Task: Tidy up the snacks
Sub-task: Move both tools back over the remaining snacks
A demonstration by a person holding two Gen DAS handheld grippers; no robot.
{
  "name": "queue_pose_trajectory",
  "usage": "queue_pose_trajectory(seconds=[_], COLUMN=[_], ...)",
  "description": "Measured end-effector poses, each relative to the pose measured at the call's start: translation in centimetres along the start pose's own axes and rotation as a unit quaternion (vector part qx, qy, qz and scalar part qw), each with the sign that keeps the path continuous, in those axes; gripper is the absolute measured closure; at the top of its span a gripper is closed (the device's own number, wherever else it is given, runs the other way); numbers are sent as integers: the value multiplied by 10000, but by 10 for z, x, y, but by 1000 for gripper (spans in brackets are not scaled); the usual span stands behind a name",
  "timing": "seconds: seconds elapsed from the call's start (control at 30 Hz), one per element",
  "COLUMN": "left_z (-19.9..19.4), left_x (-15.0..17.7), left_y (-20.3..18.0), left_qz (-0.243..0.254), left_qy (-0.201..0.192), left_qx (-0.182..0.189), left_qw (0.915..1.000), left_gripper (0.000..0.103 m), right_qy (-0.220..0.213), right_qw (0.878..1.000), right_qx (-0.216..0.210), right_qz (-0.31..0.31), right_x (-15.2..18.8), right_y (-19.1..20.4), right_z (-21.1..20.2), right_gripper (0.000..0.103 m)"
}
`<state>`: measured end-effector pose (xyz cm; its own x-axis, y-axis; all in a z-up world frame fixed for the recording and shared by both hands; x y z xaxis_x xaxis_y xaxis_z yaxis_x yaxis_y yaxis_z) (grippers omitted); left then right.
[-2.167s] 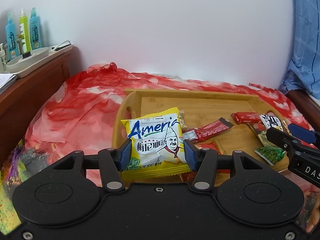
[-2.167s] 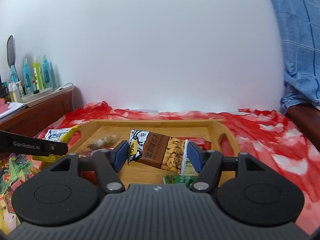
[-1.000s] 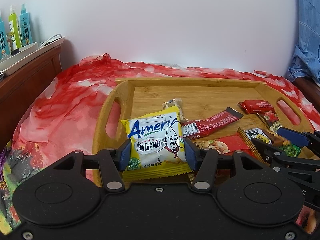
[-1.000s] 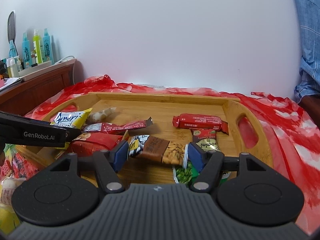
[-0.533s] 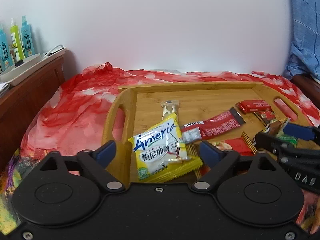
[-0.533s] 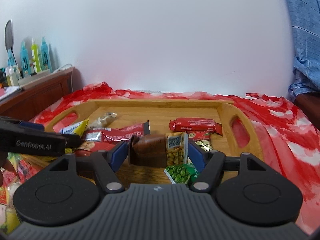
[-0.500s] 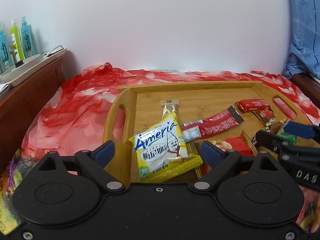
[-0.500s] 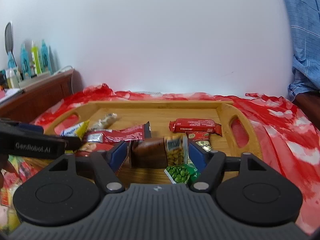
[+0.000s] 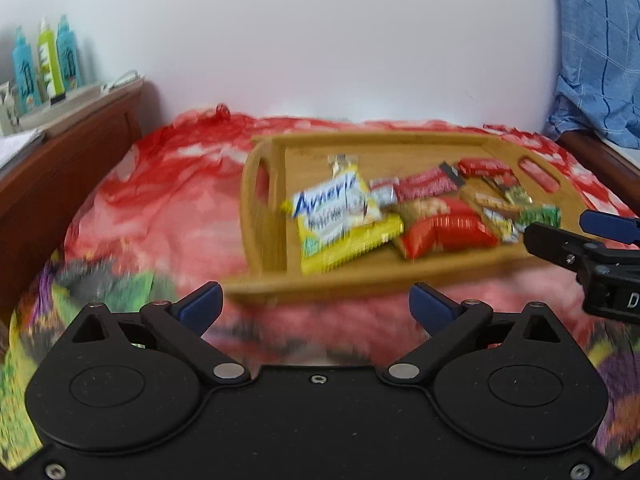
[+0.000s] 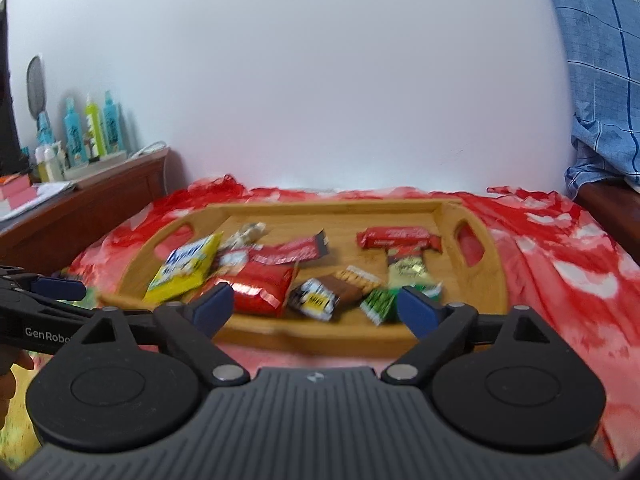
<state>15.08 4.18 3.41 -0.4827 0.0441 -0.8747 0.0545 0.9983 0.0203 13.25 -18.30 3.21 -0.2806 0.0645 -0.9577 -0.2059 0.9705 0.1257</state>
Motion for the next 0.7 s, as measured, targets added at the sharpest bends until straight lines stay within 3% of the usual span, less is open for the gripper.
queue_pose_trajectory(seconds=[0.13,0.37,0.5,0.7], left_z=[-9,-19,-26,-30], left_x=[18,35,40,43], left_y=[4,6,7,5], left_qz=[-17,4,-199,-74], left_qy=[86,65,-47,-103], left_qx=[9,-2,137,166], left_qw=[10000,10000,9997,9998], left_gripper=[3,4,19,29], right_qy=[88,250,171,229], right_qw=[9999,9995,9989,9978], right_qx=[-4,135,433,594], right_qz=[-149,109,62,160], right_x=[13,35,43,55], right_y=[17,26,29,35], right_z=[-9,-23,-31,-32], right_gripper=[5,5,5,6])
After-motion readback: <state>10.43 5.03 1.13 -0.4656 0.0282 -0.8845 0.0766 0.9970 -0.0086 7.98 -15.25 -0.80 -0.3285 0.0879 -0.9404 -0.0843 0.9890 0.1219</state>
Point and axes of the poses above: each gripper's, at about its wrist camera, not at the fingertips, and z roughly the way its jaws point, y to its left, x to its underside, the point moved 1 cm from there along z, roughly the way its jaws point, and after that the axes turned 11 degrees about -y, right-handed, at the moved point
